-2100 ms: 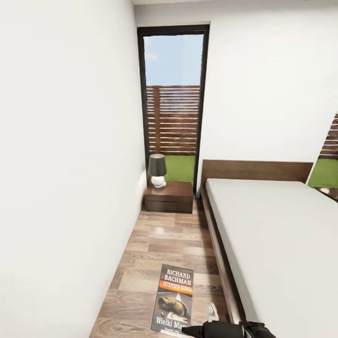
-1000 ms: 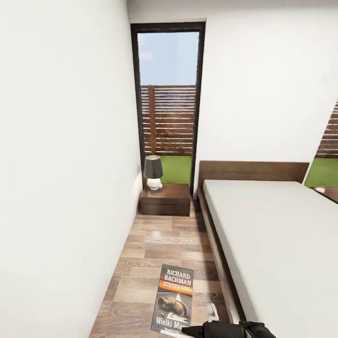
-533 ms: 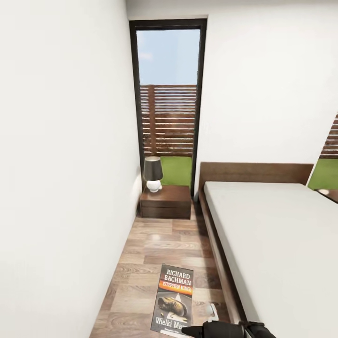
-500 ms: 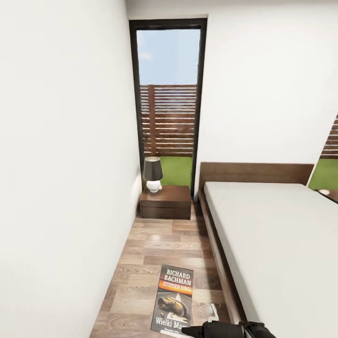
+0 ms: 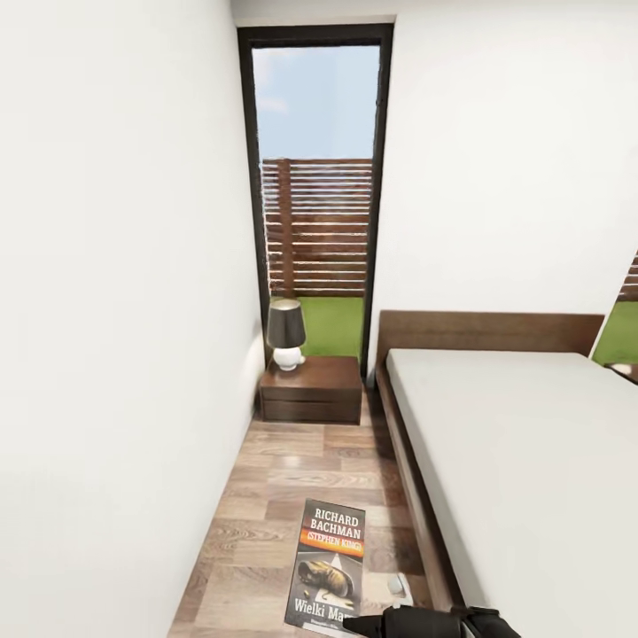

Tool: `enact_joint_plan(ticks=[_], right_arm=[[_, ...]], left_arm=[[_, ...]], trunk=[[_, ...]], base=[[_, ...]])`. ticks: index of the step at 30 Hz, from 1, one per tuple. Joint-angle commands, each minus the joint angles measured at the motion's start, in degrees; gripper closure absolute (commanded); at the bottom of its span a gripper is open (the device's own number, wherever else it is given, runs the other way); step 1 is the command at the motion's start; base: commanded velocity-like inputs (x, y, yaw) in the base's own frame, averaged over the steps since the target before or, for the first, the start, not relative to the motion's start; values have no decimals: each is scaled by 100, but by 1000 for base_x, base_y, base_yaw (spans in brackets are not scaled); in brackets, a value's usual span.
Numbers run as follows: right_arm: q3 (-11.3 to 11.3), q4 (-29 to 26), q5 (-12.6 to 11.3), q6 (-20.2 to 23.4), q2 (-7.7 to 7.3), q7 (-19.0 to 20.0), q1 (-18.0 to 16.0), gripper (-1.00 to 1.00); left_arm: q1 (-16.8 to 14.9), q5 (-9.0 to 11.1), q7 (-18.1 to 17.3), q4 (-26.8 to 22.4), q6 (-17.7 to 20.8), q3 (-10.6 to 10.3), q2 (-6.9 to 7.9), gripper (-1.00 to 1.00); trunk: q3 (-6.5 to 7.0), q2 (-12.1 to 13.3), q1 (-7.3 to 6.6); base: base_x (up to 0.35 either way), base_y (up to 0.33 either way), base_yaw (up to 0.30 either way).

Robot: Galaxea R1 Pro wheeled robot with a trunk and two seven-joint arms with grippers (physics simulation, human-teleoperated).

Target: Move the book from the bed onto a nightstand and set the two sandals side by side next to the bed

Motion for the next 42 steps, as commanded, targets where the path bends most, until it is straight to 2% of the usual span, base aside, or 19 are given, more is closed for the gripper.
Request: enact_joint_plan(ticks=[1,13,24,42], right_arm=[[41,-5,-69,55,-6,-2,-2,100],[42,-3,-69,55,-4,-2,-2,100],[43,1,-69,55,1,-2,-2,100],[44,0,-61,55,2,-9,-2,100]], left_arm=[[-2,44,4,5,-20,-19,0,-100],[-2,43,4,5,-21,-22,0,-100],[-2,44,4,5,-24,-22,0,-100],[-2,44,4,5,-22,-22,0,-100]], trunk=[[-2,-3,5],[-2,-3,5],[-2,-3,5],[-2,-3,5]], base=[[286,-9,0],[261,-4,-8],[221,57,-145],[38,13,-24]])
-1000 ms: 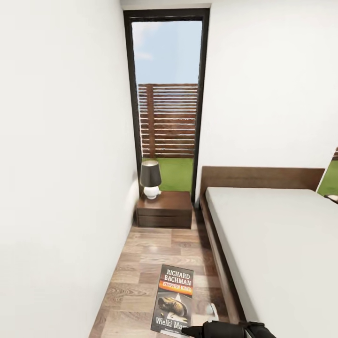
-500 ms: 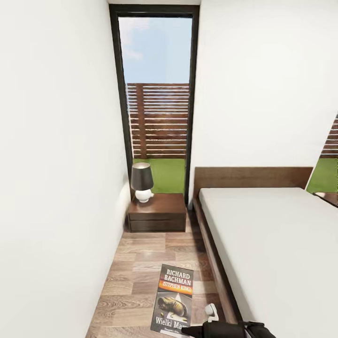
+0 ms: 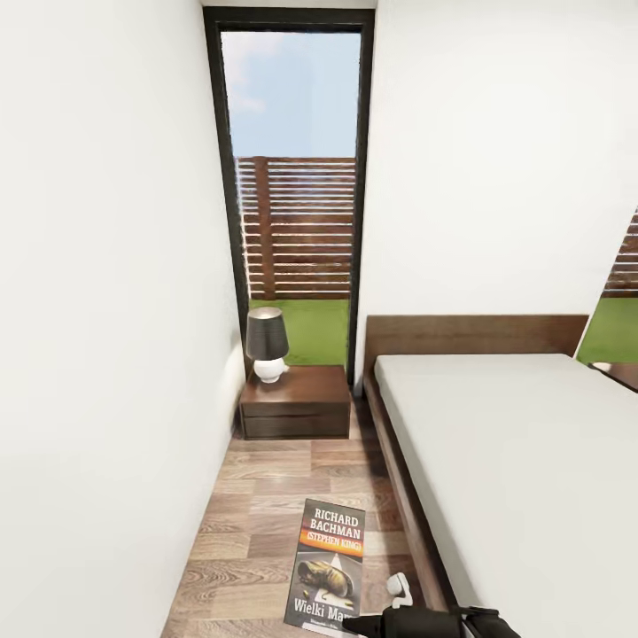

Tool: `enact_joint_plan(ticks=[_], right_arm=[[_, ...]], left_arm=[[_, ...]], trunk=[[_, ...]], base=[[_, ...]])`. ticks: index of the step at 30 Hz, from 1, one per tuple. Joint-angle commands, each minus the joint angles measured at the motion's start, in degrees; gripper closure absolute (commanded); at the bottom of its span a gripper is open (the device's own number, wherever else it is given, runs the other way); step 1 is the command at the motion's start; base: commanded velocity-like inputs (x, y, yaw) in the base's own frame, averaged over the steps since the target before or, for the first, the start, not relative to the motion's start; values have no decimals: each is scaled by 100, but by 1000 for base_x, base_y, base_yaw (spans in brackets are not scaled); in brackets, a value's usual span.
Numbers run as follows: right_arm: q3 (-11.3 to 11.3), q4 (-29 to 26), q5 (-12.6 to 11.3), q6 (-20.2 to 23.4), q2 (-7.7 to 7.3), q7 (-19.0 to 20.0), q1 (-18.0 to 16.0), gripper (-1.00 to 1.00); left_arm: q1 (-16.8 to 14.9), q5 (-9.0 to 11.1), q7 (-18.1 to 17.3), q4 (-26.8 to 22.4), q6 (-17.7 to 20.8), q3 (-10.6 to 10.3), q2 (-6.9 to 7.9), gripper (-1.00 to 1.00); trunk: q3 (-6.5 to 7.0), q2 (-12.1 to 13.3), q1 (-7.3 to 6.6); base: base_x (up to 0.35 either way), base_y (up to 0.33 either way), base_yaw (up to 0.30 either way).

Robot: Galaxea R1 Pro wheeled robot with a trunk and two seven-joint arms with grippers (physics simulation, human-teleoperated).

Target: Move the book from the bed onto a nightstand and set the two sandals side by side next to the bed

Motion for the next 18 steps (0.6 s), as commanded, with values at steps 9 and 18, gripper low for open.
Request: enact_joint_plan(ticks=[9,18], right_arm=[[46,-3,-60,53,-7,-5,-1,100],[46,-3,-60,53,-7,-7,-1,100]], left_arm=[[-2,44,4,5,-19,-18,0,-100],[-2,42,4,5,-20,-18,0,-100]], trunk=[[-2,-4,2],[-2,-4,2]], base=[[133,41,-1],[113,36,0]])
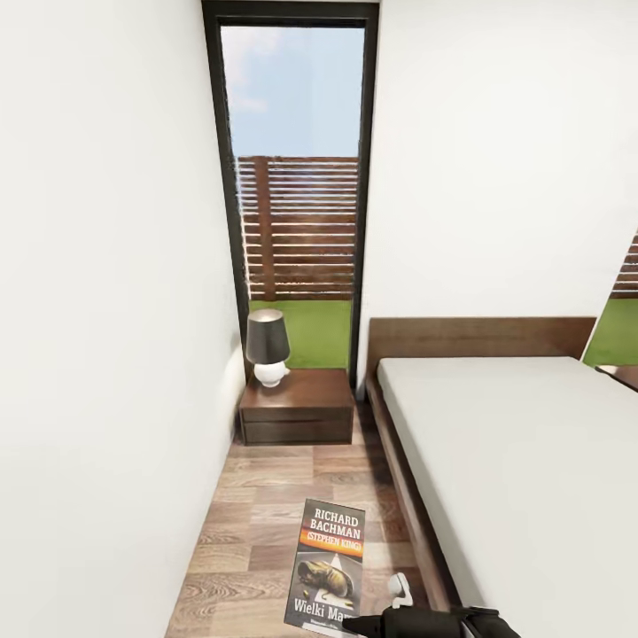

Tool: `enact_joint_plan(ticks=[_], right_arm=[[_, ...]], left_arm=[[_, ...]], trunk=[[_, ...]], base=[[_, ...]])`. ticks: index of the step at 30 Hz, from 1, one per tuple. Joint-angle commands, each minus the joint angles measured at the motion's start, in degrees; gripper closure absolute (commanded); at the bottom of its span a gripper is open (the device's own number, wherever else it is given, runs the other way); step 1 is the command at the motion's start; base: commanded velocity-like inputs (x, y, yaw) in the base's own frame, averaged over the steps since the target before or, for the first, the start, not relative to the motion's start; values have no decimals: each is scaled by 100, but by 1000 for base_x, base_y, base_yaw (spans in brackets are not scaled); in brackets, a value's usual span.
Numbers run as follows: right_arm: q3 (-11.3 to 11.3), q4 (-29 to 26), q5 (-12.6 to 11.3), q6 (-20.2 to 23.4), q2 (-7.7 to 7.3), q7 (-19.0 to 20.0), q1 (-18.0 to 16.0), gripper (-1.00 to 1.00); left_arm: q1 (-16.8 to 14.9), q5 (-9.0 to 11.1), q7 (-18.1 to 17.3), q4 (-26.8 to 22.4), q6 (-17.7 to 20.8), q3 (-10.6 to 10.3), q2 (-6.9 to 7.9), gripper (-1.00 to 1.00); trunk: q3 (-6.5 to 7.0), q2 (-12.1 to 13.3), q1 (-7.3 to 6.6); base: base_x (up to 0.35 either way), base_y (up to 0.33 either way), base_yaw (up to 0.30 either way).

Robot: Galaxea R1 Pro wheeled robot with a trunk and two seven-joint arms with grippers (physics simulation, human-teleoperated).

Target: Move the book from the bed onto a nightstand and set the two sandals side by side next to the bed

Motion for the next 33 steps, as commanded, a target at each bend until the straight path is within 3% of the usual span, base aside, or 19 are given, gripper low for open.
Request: enact_joint_plan(ticks=[1,33], right_arm=[[46,-3,-60,53,-7,-2,-1,100],[46,-4,-60,53,-7,-8,-1,100]], left_arm=[[-2,44,4,5,-20,-18,0,-100],[-2,45,4,5,-21,-4,0,-100]], trunk=[[-2,-4,3],[-2,-4,3]], base=[[47,34,0],[30,52,0]])
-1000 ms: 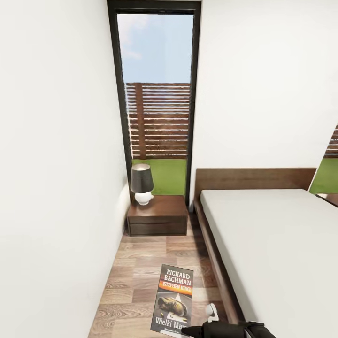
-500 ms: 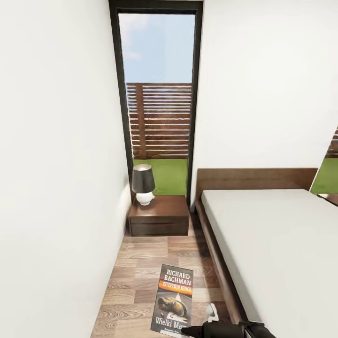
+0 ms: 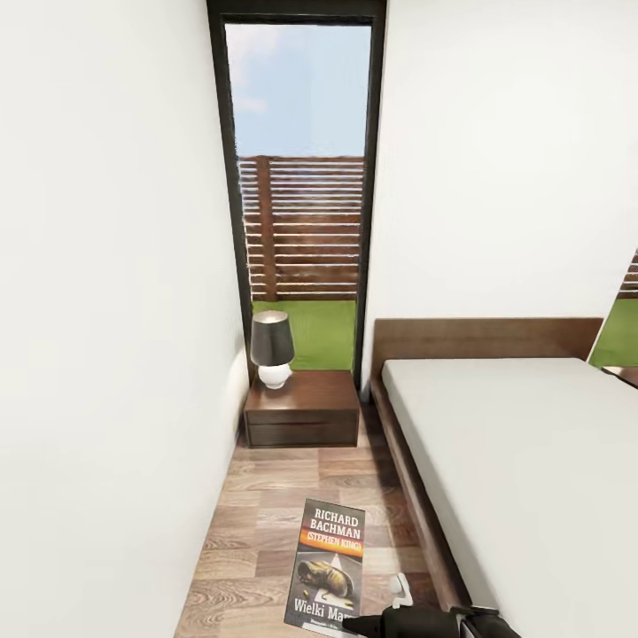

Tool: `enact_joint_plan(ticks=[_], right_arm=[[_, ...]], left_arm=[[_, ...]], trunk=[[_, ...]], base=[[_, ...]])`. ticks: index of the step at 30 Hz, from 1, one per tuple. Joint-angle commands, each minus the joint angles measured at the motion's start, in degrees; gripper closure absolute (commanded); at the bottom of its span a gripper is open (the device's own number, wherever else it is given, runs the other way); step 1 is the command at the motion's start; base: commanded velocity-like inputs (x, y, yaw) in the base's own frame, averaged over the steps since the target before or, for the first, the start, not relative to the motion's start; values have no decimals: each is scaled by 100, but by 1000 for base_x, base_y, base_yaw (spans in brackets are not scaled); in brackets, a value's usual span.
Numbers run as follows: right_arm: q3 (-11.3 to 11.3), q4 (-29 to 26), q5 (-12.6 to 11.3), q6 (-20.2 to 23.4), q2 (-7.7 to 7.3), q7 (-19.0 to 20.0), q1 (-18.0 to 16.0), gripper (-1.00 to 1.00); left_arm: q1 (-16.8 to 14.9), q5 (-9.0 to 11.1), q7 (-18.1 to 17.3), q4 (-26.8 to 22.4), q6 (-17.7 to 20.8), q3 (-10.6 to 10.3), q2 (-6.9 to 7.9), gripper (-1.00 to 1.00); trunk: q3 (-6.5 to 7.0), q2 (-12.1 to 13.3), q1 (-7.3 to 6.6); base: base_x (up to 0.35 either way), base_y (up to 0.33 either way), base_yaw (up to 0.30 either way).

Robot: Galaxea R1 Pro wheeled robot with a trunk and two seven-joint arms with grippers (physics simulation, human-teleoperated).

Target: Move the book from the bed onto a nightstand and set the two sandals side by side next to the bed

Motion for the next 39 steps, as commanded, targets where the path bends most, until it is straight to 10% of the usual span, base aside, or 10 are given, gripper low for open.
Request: enact_joint_plan(ticks=[1,39], right_arm=[[46,-3,-60,53,-7,-2,-1,100],[46,-4,-60,53,-7,-26,-1,100]], left_arm=[[-2,44,3,5,-20,-16,0,-100],[-19,42,3,5,7,-143,-105,-100]], trunk=[[-2,-4,2],[-2,-4,2]], base=[[18,14,0],[2,88,0]])
